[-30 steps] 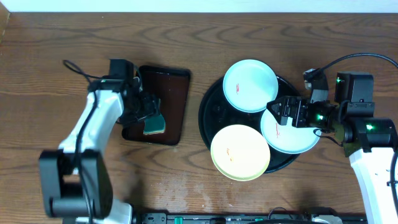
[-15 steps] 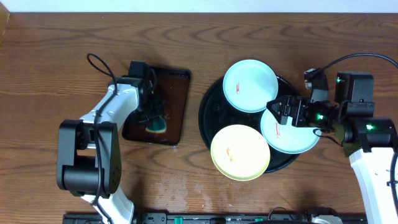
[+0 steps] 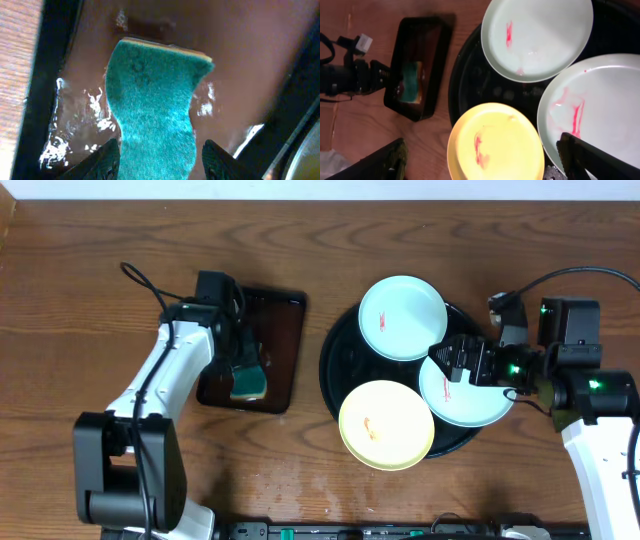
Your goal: Clean dirty plates on tray and stack at the side
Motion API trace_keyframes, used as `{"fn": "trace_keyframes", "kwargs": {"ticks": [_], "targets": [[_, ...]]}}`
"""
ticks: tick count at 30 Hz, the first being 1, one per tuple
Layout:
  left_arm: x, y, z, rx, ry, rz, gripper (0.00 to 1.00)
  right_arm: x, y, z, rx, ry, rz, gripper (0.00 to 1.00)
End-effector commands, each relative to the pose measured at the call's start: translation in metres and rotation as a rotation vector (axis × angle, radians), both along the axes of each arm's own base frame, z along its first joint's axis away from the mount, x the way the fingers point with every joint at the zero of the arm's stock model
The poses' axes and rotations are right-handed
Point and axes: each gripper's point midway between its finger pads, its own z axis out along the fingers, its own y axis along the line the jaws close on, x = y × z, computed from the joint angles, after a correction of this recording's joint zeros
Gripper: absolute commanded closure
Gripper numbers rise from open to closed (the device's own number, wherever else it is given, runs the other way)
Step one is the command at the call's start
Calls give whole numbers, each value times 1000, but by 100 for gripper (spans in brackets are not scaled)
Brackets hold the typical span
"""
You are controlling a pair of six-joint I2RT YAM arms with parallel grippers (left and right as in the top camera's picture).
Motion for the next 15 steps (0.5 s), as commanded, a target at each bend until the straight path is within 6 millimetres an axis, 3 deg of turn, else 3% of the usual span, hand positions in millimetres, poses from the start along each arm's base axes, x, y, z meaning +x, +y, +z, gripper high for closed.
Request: {"fn": "trace_keyframes", "kwargs": {"ticks": [1,4,6,7,11,15], "targets": [[-17,3,-33,21,72,-9,46,-3,6,7,18,-3,14,5],[-18,3,-52,21,79,-9,57,-5,6,6,18,8,14,5],[-17,2,-56,21,83,-9,86,-5,6,5,17,12,14,5],[-17,2,-56,21,82,-9,92,-6,6,5,17,14,14,7],[-8,2,-44,18,55,-9,92,-7,1,-2,-31,30,-3,15],[-3,1,-17,16,33,-9,93,-14,-7,-18,-152,71,-25,22]]}}
